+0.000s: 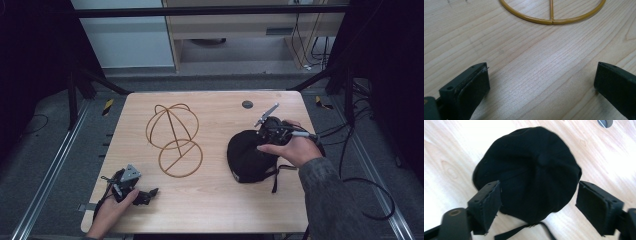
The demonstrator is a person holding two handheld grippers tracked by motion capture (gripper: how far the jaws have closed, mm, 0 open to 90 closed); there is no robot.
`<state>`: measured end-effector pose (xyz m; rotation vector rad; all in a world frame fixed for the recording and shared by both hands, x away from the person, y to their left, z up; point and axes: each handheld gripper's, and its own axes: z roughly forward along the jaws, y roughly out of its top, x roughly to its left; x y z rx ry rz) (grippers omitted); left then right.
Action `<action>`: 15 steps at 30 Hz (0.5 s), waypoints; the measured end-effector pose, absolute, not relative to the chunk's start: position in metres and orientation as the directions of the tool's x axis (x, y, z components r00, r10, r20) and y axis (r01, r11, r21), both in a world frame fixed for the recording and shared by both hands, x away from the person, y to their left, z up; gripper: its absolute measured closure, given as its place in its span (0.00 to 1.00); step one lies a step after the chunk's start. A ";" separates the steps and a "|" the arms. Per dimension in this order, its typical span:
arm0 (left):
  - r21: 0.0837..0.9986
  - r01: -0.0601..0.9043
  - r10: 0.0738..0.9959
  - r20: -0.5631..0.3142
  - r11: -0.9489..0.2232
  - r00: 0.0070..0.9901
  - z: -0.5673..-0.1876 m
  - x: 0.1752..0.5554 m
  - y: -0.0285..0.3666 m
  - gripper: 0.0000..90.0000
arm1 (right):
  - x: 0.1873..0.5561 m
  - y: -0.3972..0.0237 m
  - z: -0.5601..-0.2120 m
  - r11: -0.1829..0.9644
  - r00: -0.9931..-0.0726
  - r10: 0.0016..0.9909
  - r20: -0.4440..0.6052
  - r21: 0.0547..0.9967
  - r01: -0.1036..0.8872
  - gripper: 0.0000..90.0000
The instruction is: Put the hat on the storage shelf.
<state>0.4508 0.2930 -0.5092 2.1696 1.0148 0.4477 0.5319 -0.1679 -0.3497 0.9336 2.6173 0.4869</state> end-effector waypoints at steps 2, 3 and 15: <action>0.711 0.535 0.772 0.018 -0.456 0.635 -0.509 0.451 0.293 0.00 | 0.546 -0.164 -0.353 0.740 -0.745 0.644 -0.172 0.389 0.549 0.26; 0.711 0.535 0.772 0.018 -0.456 0.635 -0.509 0.451 0.293 0.00 | 0.546 -0.164 -0.353 0.740 -0.745 0.644 -0.172 0.389 0.549 0.26; 0.710 0.535 0.772 0.018 -0.457 0.635 -0.509 0.451 0.293 0.00 | 0.574 -0.150 -0.371 0.765 -0.783 0.612 -0.110 0.336 0.550 0.46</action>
